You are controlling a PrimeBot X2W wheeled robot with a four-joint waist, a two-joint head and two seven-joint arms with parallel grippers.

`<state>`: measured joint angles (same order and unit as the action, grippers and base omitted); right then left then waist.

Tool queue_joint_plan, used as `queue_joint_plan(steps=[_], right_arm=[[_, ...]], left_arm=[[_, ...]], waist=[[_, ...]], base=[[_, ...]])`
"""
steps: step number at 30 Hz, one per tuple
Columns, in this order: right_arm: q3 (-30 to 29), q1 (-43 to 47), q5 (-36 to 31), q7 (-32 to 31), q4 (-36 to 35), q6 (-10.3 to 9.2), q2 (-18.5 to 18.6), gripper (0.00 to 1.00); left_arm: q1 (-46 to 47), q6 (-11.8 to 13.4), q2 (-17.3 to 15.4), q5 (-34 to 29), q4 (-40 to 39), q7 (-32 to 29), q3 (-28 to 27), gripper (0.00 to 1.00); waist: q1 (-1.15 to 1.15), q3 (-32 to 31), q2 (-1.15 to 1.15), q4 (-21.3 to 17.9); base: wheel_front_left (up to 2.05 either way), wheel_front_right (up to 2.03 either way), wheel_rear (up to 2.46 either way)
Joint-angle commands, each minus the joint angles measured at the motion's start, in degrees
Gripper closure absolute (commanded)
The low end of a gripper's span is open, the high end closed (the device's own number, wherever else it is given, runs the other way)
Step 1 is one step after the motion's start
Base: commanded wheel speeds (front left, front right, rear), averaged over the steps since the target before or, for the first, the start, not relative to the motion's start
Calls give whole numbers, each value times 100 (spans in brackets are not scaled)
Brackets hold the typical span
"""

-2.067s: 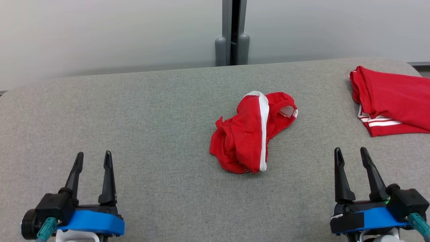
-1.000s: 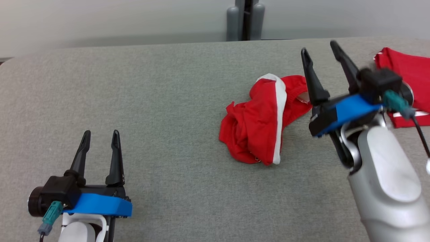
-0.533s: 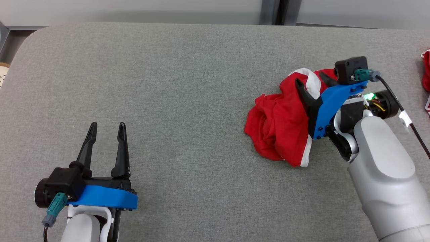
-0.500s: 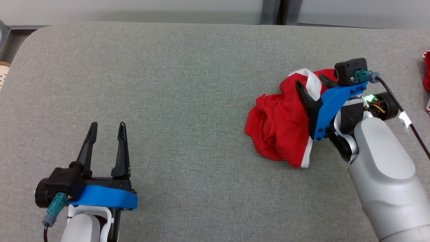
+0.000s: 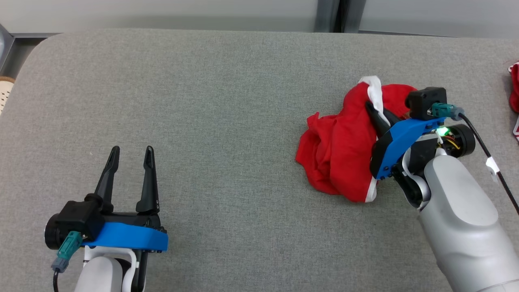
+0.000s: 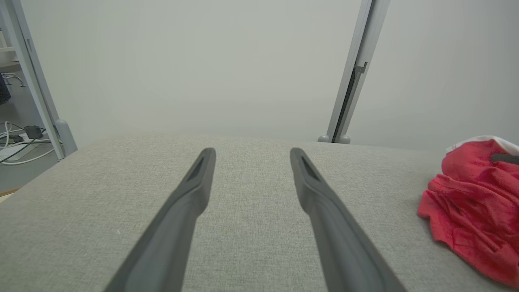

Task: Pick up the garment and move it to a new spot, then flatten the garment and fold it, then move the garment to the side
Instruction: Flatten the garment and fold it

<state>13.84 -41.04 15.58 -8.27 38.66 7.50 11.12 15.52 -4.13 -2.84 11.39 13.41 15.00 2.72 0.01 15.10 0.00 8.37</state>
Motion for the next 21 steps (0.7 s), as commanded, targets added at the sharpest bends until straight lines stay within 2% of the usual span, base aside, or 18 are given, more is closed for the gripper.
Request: queue_joint_plan(steps=[1, 8, 14, 21], right_arm=[[34, -60, -41, 187, -75, -3, -26, 100], [695, 84, -122, 1003, -518, -3, -308, 100], [1713, 433, -2, 1172, -801, -3, -498, 100], [2937, 980, 175, 1318, -659, -3, -614, 100]], left_arm=[[57, 23, -15, 12, -1, 23, 4, 0], [-54, 30, -16, 48, -39, 23, -18, 0], [-144, 56, -15, 86, -64, 23, 9, 0], [-171, 89, -15, 162, -58, 23, 61, 0]], waist=[[-1, -16, 0, 16], [-1, -136, 0, 146], [-1, -178, 0, 260], [-1, -169, 0, 360]], base=[[0, 0, 0], [0, 0, 0], [0, 0, 0], [0, 0, 0]])
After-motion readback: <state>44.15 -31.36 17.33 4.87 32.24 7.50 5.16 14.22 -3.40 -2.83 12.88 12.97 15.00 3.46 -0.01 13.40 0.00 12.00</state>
